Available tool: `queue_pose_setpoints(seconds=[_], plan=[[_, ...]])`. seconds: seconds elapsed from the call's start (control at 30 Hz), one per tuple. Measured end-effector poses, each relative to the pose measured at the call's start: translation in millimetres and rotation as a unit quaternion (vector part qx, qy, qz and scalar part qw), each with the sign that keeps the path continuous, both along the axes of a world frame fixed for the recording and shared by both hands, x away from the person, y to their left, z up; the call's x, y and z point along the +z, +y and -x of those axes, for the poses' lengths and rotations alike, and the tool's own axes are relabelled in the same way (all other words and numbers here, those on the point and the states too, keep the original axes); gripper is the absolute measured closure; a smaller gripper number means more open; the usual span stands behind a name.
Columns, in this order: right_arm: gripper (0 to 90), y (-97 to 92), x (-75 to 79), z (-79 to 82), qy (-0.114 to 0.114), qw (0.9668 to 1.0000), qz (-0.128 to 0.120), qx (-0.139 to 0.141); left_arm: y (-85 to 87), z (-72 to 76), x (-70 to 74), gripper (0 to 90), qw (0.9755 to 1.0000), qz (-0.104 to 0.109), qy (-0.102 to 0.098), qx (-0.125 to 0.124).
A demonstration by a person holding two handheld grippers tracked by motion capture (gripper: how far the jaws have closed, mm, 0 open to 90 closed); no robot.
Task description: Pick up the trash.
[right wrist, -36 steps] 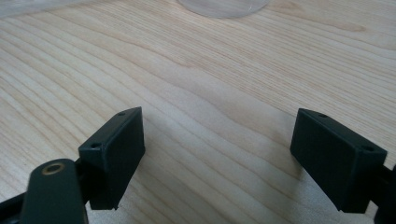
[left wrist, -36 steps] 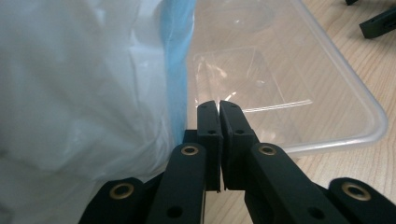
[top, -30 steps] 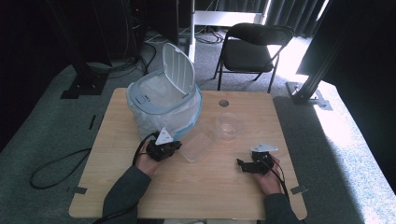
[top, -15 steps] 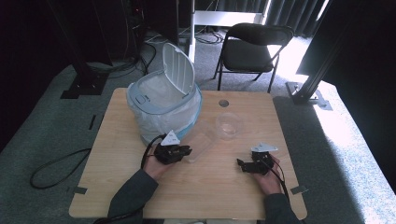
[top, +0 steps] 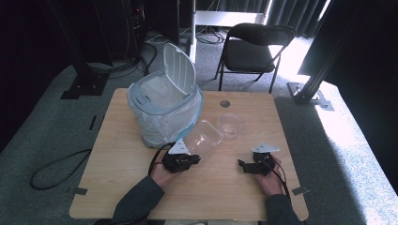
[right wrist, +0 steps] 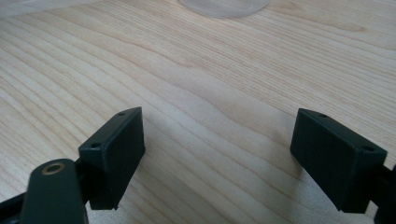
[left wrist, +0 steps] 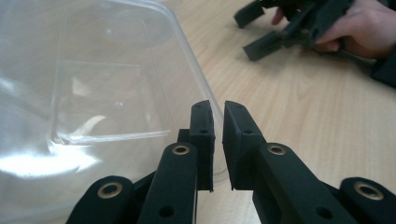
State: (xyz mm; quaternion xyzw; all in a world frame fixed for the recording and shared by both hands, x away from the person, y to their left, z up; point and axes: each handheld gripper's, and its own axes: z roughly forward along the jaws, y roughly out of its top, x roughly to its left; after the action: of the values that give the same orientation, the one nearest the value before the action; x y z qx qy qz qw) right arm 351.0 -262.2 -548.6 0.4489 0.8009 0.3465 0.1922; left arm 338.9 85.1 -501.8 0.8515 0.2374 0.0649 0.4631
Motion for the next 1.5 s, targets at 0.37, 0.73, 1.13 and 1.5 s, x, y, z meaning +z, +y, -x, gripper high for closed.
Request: queue_pose_setpoints(seconds=[0.37, 0.73, 1.13, 1.5], plan=[[16.7, -0.1, -0.1, -0.1, -0.001, 1.0000, 0.000, 0.001, -0.9, 10.7, -14.7, 81.8, 0.9988, -0.048, 0.001, -0.002], [16.7, 0.0, 0.0, 0.0, 0.000, 1.0000, 0.000, 0.000, 16.8, 21.0, 0.6, 78.8, 0.9998, -0.011, -0.015, -0.003], [16.7, 0.0, 0.0, 0.0, 0.000, 1.0000, 0.000, 0.000, 36.0, 21.3, 33.3, 75.9, 0.9990, 0.023, -0.039, 0.002], [16.7, 0.0, 0.0, 0.0, 0.000, 1.0000, 0.000, 0.000, 43.5, 3.5, 39.2, 69.6, 0.9985, 0.029, -0.041, 0.021]])
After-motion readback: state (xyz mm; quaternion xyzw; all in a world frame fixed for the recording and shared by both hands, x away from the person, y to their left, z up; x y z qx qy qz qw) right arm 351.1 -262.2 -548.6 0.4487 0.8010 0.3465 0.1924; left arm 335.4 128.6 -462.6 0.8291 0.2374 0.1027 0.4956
